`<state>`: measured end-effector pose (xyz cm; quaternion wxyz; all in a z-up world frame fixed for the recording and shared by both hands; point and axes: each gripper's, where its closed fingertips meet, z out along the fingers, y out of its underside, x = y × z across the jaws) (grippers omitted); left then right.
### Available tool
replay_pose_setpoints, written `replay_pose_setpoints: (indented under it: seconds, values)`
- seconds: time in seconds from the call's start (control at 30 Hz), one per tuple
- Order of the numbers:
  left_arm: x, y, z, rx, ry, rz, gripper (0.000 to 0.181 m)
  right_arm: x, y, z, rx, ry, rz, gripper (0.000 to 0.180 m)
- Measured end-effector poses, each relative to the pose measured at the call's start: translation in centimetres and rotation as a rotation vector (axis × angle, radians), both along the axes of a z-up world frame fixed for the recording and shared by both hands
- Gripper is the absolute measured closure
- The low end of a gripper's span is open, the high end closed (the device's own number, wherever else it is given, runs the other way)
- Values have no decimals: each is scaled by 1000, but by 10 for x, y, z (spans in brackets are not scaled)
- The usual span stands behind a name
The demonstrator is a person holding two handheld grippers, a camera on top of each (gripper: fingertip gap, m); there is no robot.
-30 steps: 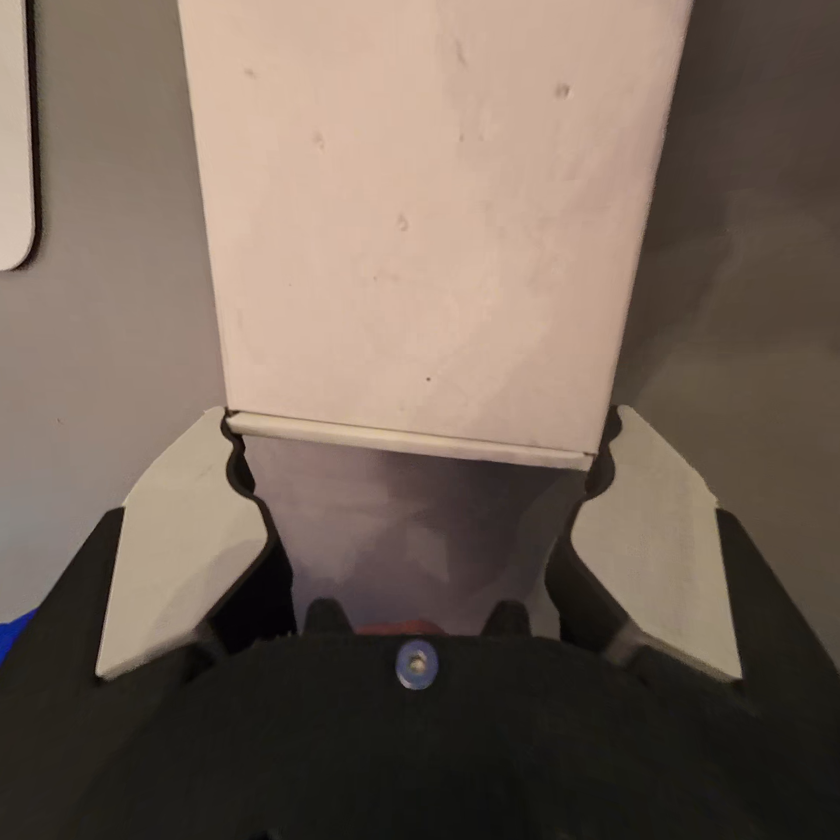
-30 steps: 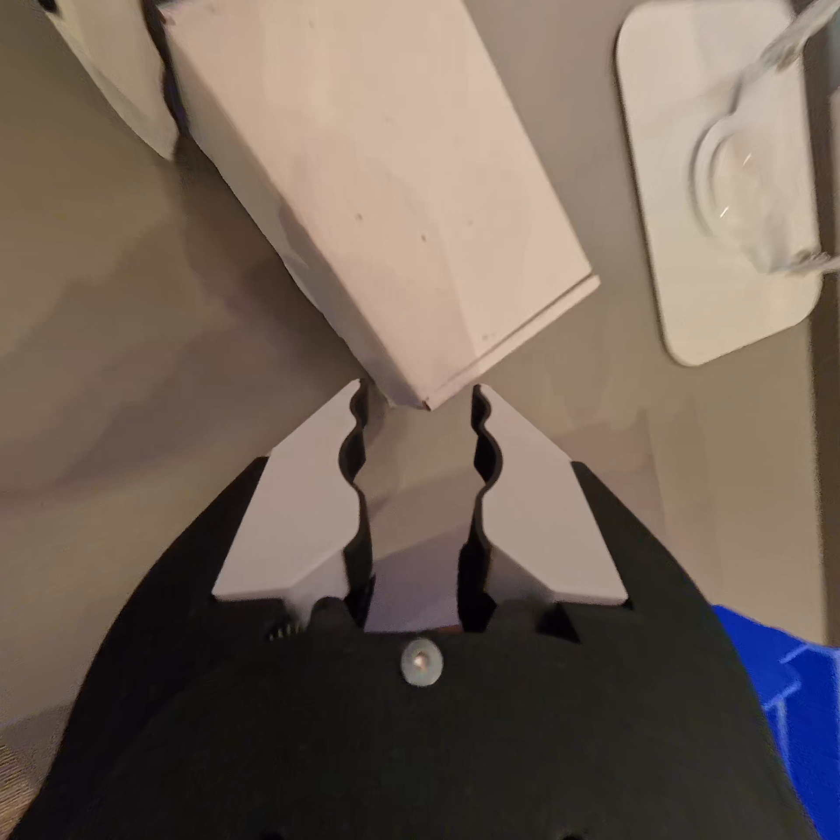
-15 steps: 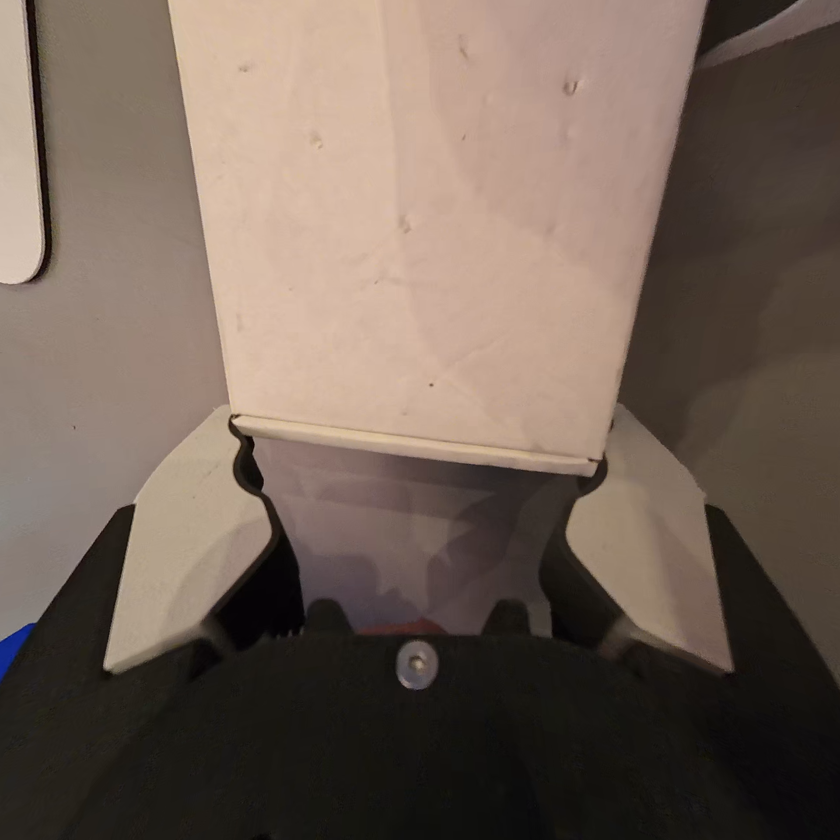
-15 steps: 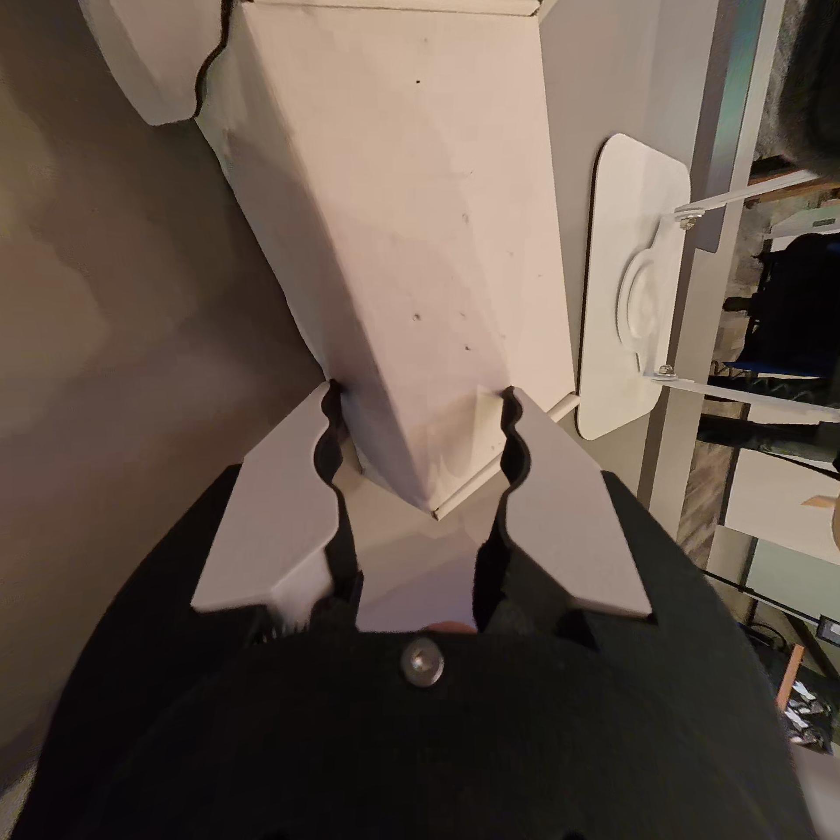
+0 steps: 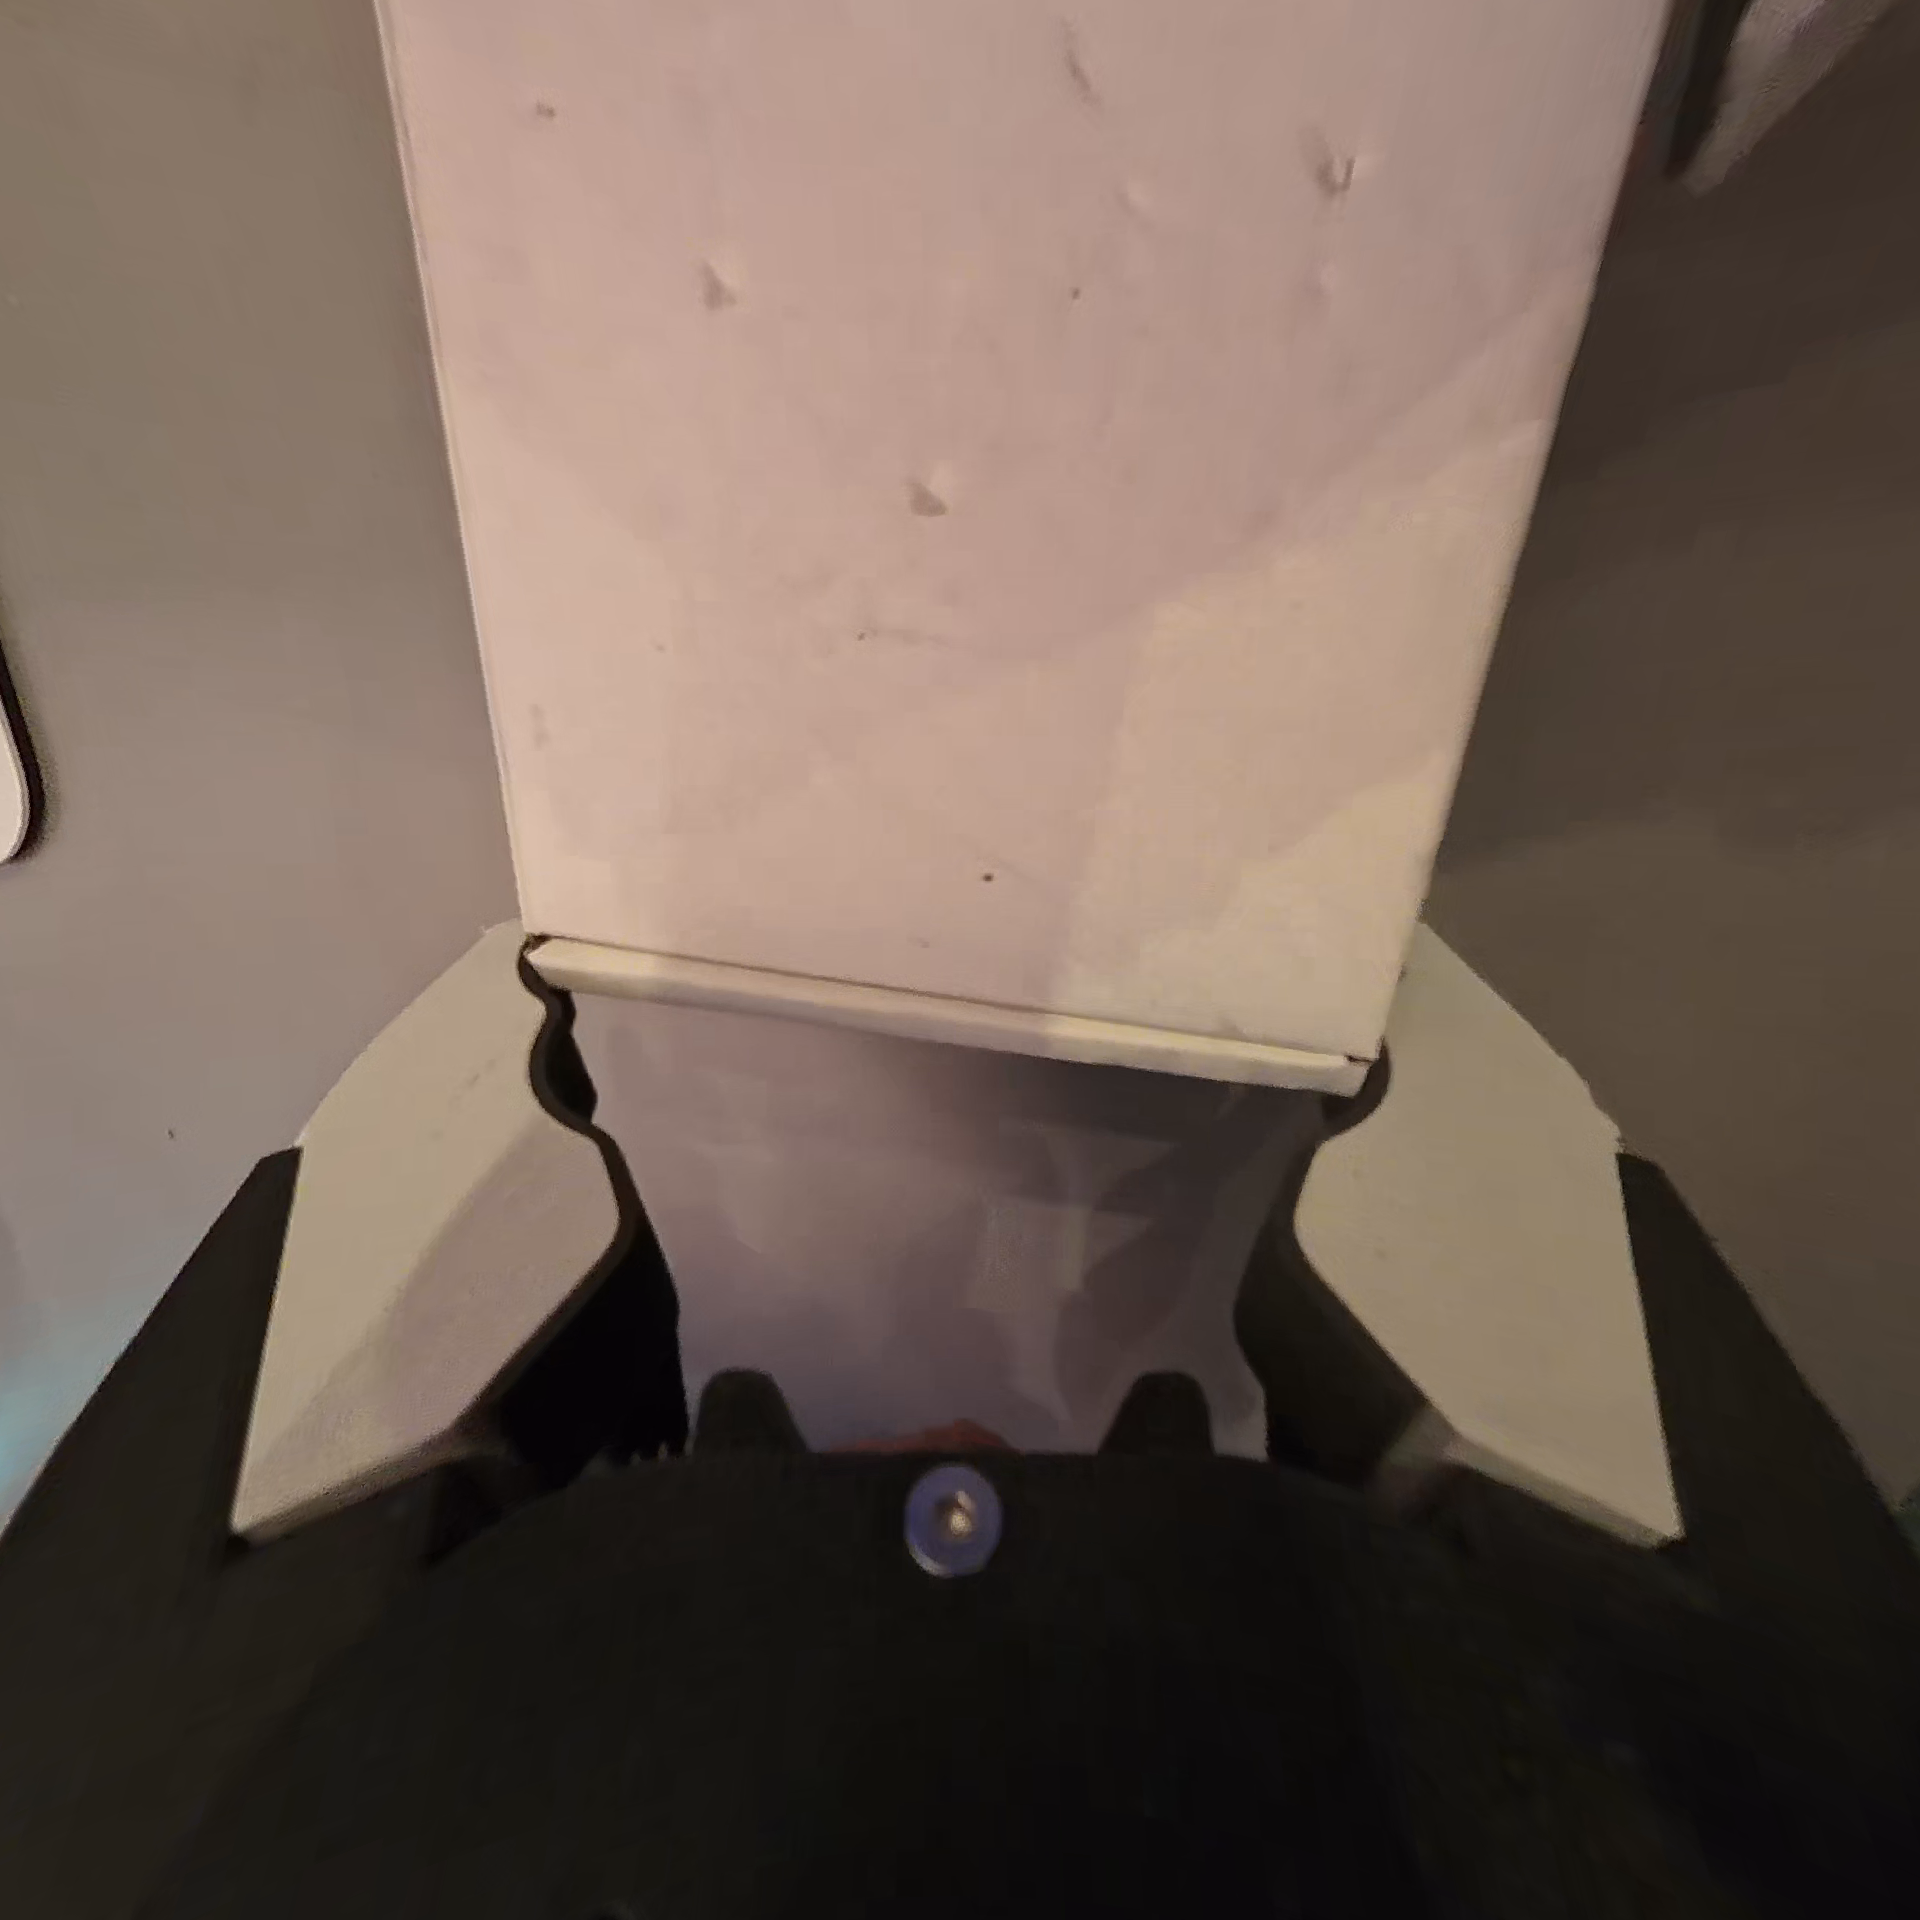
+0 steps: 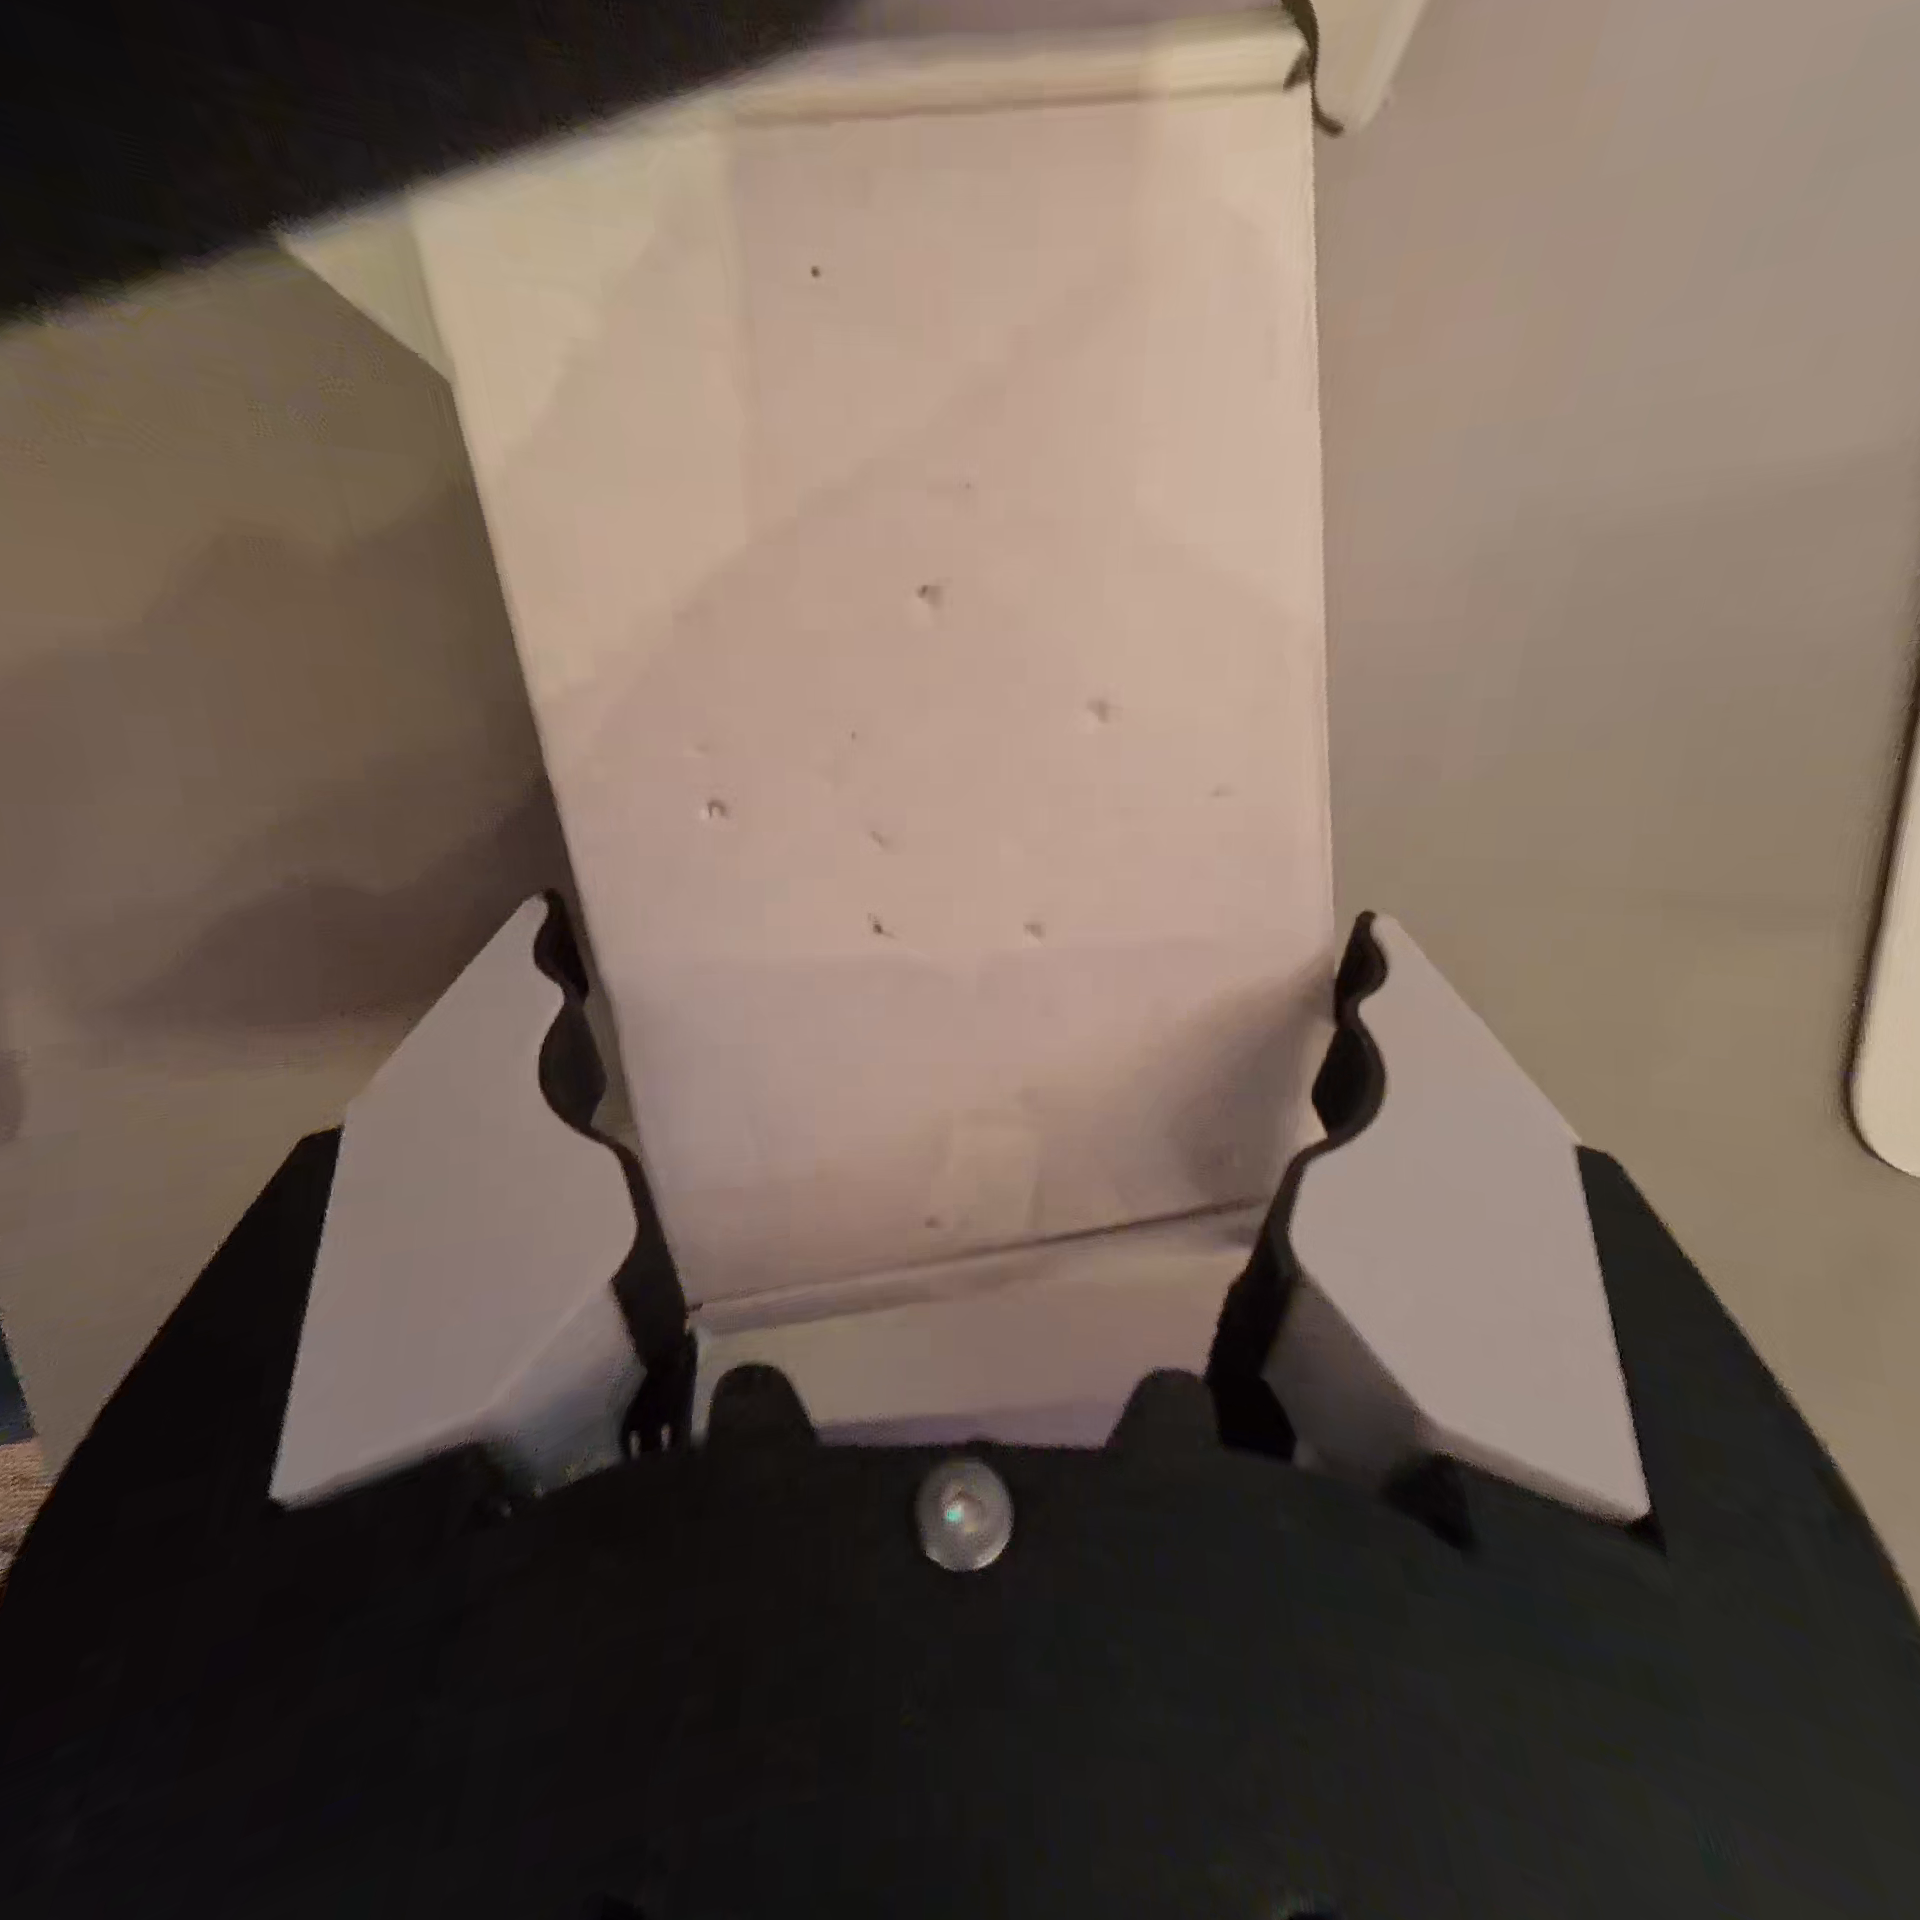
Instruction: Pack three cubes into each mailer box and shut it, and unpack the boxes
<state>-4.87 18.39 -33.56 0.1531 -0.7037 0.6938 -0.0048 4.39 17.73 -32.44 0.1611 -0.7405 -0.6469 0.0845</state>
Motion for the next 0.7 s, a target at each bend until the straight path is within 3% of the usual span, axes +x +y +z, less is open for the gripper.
replay_pose_setpoints:
  seconds: [0.4, 0.57, 0.7]
  values:
    - [-9, -6, 7, -27, -6, 8, 45, -7, 0, 2, -33, 38, 1, 49]
    - [-14, -1, 42, 11, -141, 60, 50, 1, 2, 7, -28, 49, -44, 49]
    - [-18, 6, 82, 72, -292, 118, 54, 3, 6, 31, 6, 78, -67, 49]
